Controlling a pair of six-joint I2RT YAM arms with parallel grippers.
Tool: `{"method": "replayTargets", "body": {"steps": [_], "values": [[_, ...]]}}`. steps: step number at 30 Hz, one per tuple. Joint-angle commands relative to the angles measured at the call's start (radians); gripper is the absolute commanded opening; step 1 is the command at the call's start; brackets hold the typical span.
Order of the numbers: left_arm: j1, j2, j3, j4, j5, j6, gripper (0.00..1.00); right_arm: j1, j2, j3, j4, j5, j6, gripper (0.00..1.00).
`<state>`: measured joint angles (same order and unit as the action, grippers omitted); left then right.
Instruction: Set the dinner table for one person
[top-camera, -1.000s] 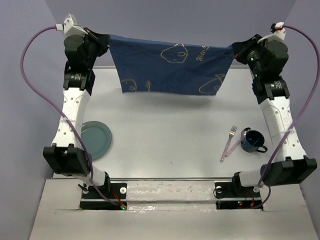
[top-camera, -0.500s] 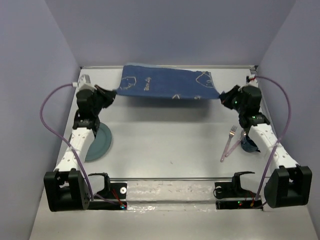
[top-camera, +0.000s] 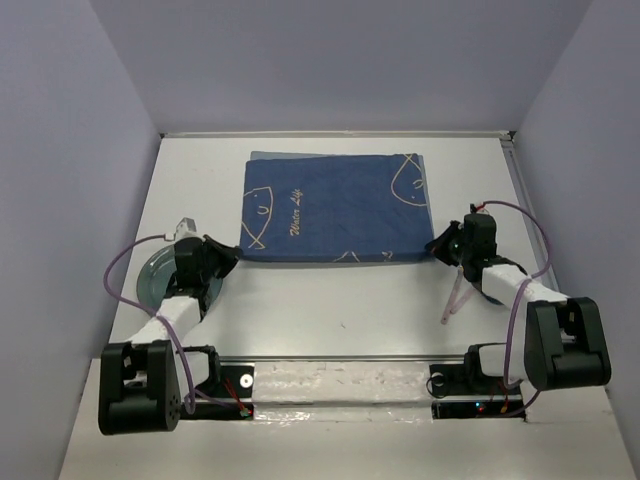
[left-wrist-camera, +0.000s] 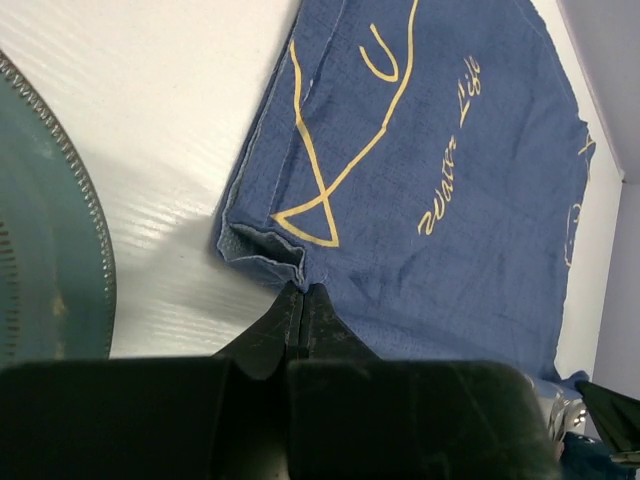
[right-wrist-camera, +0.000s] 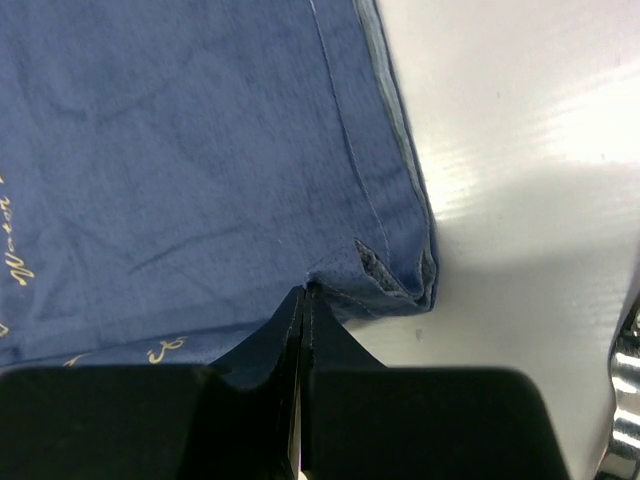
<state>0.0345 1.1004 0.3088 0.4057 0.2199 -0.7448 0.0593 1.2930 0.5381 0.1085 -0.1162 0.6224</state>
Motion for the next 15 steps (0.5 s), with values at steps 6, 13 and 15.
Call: {"method": "replayTargets", "body": {"steps": [6,13,15], "values": [[0.007,-0.258,-0.123,-0.025,-0.045,0.021,0.00,-0.009,-0.142,-0.144,0.034,-0.031,0.036,0.00],[0.008,-0.474,-0.166,-0.169,-0.068,0.032,0.00,-0.009,-0.236,-0.174,-0.021,-0.051,0.039,0.00],[0.002,-0.531,-0.186,-0.183,-0.062,0.021,0.00,-0.009,-0.256,-0.184,-0.039,-0.057,0.042,0.00]]}}
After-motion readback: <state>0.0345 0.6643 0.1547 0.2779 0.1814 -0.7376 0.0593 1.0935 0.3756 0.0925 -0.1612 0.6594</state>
